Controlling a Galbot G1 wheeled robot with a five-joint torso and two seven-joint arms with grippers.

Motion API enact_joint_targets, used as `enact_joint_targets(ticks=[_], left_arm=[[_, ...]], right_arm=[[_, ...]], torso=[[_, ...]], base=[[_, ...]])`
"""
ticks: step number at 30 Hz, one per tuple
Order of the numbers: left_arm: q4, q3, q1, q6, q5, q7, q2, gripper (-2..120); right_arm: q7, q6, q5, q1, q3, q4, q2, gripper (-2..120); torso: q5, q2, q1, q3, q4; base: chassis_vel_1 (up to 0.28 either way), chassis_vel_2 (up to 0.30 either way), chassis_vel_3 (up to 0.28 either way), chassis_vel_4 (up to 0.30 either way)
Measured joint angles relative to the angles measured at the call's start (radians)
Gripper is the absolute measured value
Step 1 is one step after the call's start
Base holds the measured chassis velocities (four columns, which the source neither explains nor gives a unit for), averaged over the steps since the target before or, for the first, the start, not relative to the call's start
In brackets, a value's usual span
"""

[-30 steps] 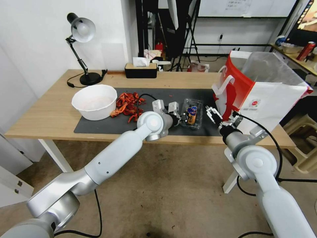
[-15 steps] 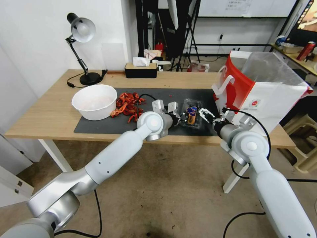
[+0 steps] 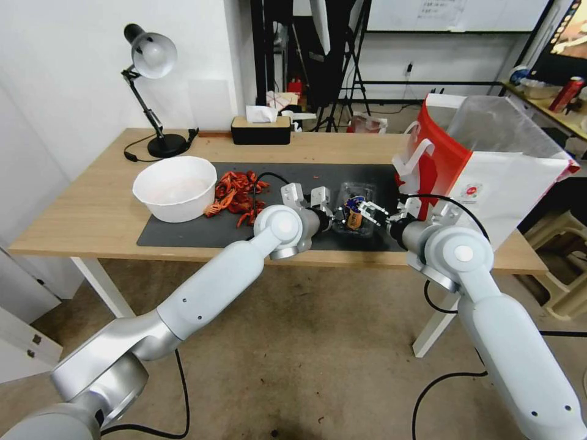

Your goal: Close the takeout container lid, then place the container into the takeout bag.

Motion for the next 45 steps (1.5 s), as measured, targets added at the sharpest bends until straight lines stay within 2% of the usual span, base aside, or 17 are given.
enact_joint_targets(ticks=[10,28,31,35,38,39,43,44,45], left_arm=[[-0.007,-0.001,-0.002,0.0,-0.001,-0.003,0.002,0],[-0.025,-0.016,0.004,-0.001,-0.006,-0.002,0.012,0],[-0.029,-0.016,0.006,-0.001,-0.009,-0.002,0.013,0],[-0.032,-0.016,0.007,-0.001,-0.01,-0.002,0.016,0],[-0.033,-0.015,0.006,-0.001,-0.012,-0.004,0.018,0],[-0.033,-0.015,0.006,-0.001,-0.012,-0.004,0.018,0],[-0.033,-0.015,0.002,-0.001,-0.015,-0.006,0.019,0],[-0.033,-0.015,0.002,-0.001,-0.015,-0.006,0.019,0],[-0.033,-0.015,0.002,-0.001,-0.016,-0.007,0.019,0]], right_arm=[[0.021,-0.034,0.023,0.065,-0.034,-0.052,0.005,100],[0.046,-0.036,0.022,0.14,-0.08,-0.15,0.034,100],[0.048,-0.038,0.022,0.142,-0.083,-0.164,0.041,97],[0.048,-0.041,0.022,0.143,-0.084,-0.176,0.047,89],[0.048,-0.042,0.028,0.146,-0.084,-0.187,0.052,76],[0.048,-0.042,0.028,0.146,-0.084,-0.187,0.052,76],[0.054,-0.043,0.032,0.15,-0.084,-0.195,0.056,58],[0.054,-0.043,0.032,0.15,-0.084,-0.195,0.056,58],[0.054,-0.043,0.033,0.151,-0.084,-0.195,0.056,53]], torso=[[0.0,0.0,0.0,0.0,0.0],[0.0,0.0,0.0,0.0,0.0],[0.0,0.0,0.0,0.0,0.0],[0.0,0.0,0.0,0.0,0.0],[0.0,0.0,0.0,0.0,0.0],[0.0,0.0,0.0,0.0,0.0],[0.0,0.0,0.0,0.0,0.0],[0.0,0.0,0.0,0.0,0.0],[0.0,0.0,0.0,0.0,0.0]], base=[[0.0,0.0,0.0,0.0],[0.0,0.0,0.0,0.0],[0.0,0.0,0.0,0.0],[0.0,0.0,0.0,0.0],[0.0,0.0,0.0,0.0],[0.0,0.0,0.0,0.0],[0.0,0.0,0.0,0.0],[0.0,0.0,0.0,0.0],[0.0,0.0,0.0,0.0]])
